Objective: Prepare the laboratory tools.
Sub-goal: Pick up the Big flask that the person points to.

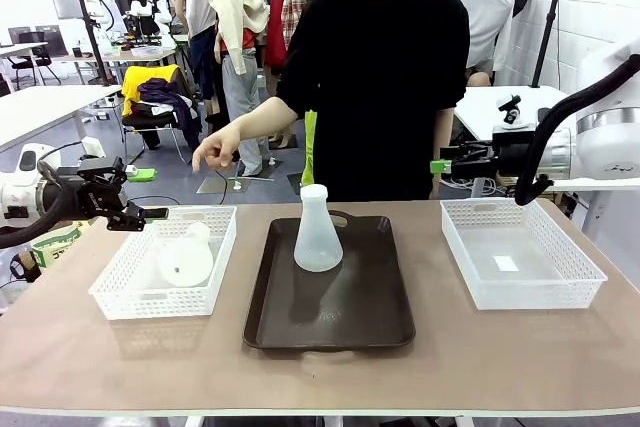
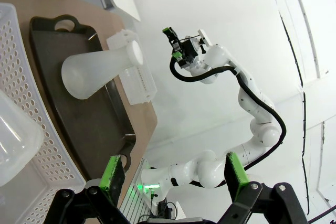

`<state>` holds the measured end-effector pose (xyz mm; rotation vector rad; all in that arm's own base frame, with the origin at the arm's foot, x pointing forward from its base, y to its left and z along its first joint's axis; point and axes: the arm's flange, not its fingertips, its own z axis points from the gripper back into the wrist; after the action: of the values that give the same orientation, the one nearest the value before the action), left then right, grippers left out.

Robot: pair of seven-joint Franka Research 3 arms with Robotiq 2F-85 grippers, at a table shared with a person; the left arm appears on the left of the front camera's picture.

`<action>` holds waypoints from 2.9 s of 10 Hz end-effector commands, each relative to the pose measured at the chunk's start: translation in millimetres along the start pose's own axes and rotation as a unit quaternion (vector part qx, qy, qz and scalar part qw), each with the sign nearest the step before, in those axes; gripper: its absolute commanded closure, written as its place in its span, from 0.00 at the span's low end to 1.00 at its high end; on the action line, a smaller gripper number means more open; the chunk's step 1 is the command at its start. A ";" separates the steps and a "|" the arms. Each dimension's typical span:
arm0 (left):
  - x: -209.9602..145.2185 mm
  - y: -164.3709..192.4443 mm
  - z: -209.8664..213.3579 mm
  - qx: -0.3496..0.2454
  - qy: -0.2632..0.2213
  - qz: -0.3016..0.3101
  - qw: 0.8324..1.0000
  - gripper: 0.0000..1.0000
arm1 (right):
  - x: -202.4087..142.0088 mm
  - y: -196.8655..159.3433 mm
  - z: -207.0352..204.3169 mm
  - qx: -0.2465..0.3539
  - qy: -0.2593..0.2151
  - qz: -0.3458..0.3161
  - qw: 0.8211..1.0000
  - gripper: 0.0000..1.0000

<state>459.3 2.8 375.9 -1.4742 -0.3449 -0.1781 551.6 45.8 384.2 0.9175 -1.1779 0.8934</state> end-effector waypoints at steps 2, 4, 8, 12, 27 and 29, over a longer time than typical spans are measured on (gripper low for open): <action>0.2 -1.2 0.1 0.001 -0.002 -0.002 1.000 0.00 | 0.6 -1.9 2.8 -0.004 0.020 0.001 1.000 0.00; 0.2 -1.2 0.1 0.001 -0.002 -0.002 1.000 0.00 | 0.6 -1.9 2.8 -0.004 0.020 0.001 1.000 0.00; 0.0 0.0 -0.1 0.000 0.000 0.000 1.000 0.00 | 0.6 -1.9 2.8 -0.004 0.020 0.001 1.000 0.00; 19.7 -52.7 7.3 0.066 -0.009 -0.033 0.997 0.00 | 0.6 -1.9 2.8 -0.004 0.020 0.001 1.000 0.00; 111.9 -36.5 -124.7 0.615 0.041 0.082 0.783 0.00 | 0.6 -1.9 2.8 -0.004 0.020 0.001 1.000 0.00; 124.5 -2.8 -132.3 0.650 0.019 0.091 0.754 0.00 | 0.6 -1.9 2.8 -0.004 0.020 0.001 1.000 0.00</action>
<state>573.9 -112.0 411.4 -0.1566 -0.1743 0.1377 552.3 42.7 384.2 0.8990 -1.1679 0.9040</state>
